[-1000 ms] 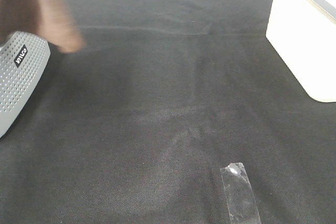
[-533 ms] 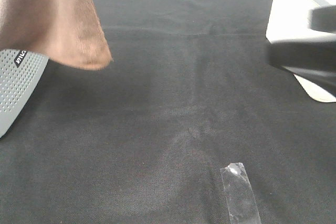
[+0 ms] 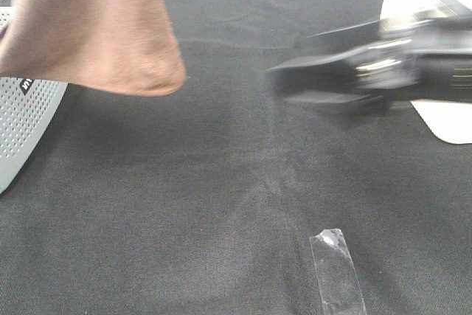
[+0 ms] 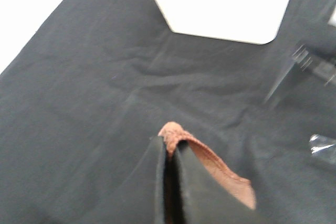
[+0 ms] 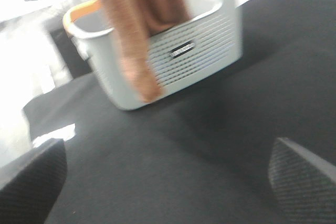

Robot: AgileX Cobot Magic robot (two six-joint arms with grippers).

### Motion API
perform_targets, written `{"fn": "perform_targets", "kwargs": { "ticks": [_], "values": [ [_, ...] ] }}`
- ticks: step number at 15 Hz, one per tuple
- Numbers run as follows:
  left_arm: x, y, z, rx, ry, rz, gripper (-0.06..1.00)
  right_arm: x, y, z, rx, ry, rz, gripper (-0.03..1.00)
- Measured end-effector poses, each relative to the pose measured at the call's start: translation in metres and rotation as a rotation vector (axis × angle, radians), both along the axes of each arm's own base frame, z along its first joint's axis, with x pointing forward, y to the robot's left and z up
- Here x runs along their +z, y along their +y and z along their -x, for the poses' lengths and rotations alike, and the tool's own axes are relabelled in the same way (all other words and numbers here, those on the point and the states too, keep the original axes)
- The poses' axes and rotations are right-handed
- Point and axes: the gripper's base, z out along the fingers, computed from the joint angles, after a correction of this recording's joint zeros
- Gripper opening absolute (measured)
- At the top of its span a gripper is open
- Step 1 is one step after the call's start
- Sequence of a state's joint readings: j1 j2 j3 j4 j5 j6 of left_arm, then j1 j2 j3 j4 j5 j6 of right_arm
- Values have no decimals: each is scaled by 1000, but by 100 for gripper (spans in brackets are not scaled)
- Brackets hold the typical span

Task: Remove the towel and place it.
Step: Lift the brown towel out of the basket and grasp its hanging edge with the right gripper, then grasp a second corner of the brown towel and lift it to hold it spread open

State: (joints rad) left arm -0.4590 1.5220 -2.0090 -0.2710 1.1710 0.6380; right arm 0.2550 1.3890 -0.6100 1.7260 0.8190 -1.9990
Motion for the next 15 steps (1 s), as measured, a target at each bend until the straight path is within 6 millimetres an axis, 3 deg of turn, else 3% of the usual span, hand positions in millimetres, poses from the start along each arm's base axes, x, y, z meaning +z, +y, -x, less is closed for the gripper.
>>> {"fn": "perform_targets", "kwargs": {
  "ticks": [2,4,6,9,12,15],
  "values": [
    [-2,-4,-4,-12,8,27,0,-2,25,-19,46,-5,28,96],
    [-3,-6,-5,-16,13,34,0,2,40,-45,62,-25,14,96],
    [-2,-6,-5,-19,13,42,0,5,48,-57,114,-33,-32,96],
    [-2,-7,-5,-24,16,50,0,9,64,-60,210,-38,-94,96],
    [0,-8,-5,-24,4,69,0,3,89,-50,273,-29,-71,96],
    [0,-9,-5,-31,9,79,0,0,93,-50,254,-30,-43,96]
  ]
}}
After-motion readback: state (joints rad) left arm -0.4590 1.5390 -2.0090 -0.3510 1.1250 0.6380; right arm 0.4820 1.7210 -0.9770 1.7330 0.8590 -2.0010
